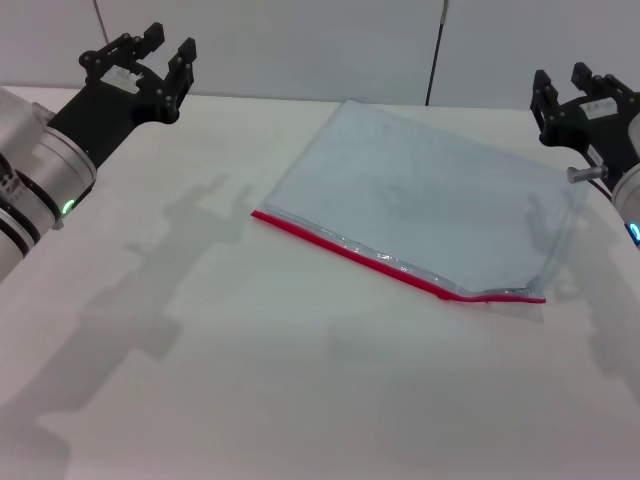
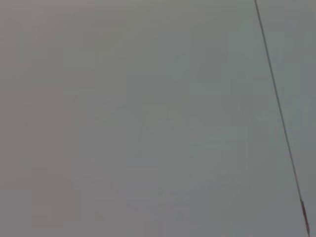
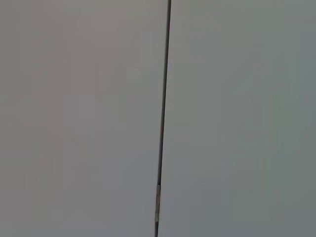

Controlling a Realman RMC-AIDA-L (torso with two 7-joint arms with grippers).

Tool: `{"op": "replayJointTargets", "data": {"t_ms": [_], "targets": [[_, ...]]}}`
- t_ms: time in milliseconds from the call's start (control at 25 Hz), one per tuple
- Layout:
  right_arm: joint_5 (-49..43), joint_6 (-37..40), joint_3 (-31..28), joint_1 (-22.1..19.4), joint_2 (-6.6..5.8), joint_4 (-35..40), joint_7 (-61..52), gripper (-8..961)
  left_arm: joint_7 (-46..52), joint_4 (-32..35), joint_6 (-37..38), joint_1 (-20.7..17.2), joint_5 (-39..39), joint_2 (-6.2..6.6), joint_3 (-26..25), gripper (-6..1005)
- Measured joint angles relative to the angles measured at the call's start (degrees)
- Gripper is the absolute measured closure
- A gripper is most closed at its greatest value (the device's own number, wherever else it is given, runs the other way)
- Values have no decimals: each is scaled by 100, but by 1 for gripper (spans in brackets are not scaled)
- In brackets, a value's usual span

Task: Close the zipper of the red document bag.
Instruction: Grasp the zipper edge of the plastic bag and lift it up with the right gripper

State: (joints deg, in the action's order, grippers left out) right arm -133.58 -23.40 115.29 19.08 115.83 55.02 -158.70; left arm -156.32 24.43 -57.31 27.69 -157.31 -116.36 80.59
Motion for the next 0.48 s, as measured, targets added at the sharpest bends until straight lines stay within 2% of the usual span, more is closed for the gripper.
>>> {"op": "replayJointTargets", "data": {"t_ms": [480], "targets": [[24, -86, -69, -10, 9, 9, 5, 527, -4, 0, 2, 8, -2, 0, 0, 605]]}}
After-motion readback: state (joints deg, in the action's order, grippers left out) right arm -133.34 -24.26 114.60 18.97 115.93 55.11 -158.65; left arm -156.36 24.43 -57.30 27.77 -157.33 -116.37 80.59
